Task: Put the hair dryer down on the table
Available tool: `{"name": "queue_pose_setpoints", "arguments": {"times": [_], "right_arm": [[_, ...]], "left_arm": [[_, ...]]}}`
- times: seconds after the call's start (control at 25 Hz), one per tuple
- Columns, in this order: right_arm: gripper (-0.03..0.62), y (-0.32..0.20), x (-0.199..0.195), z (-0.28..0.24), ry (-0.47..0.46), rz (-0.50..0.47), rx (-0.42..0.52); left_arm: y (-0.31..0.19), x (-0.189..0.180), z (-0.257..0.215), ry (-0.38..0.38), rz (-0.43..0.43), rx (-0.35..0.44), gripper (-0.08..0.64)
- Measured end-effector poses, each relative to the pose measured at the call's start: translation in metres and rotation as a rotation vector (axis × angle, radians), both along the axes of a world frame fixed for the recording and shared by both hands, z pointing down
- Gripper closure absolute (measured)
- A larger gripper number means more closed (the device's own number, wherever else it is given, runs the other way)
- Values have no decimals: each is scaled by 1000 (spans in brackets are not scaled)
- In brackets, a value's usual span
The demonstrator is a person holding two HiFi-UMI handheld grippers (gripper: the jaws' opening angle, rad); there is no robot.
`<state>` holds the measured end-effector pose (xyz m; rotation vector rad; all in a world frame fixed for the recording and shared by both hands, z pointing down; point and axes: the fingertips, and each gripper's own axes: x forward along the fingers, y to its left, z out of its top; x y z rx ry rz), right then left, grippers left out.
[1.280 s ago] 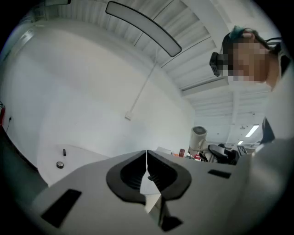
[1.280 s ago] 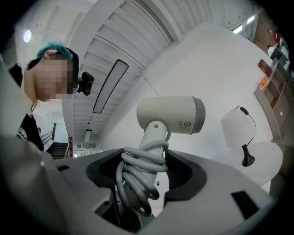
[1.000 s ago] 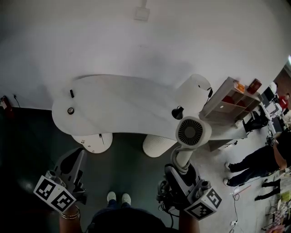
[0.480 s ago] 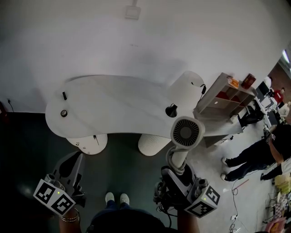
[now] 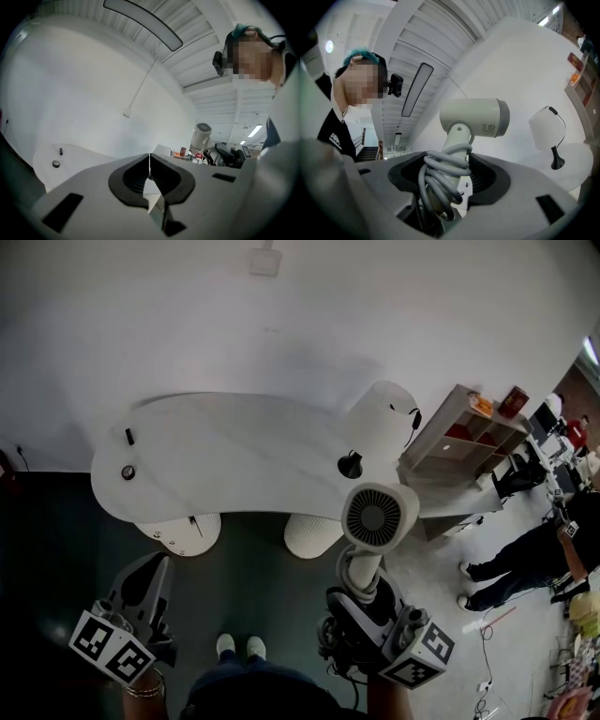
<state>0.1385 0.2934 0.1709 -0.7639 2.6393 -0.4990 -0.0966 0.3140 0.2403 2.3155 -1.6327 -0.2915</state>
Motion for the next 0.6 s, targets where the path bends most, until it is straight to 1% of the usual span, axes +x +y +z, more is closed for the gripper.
{"name": "queue_pose_setpoints", "arguments": {"times": [0.24, 0.32, 0.4, 0.6], "right_arm": [[307, -3, 11, 1, -13, -21, 9], [307, -2, 16, 3, -5, -33, 15], [307, -3, 21, 6, 8, -44, 34], [307, -4, 29, 4, -14, -50, 27]], "left_arm": [[1, 12, 2, 2, -18, -1, 543], [3, 15, 2, -3, -25, -3, 543], [1, 16, 3, -12, -37, -2, 541], [2, 15, 7, -18, -78, -6, 543]]}}
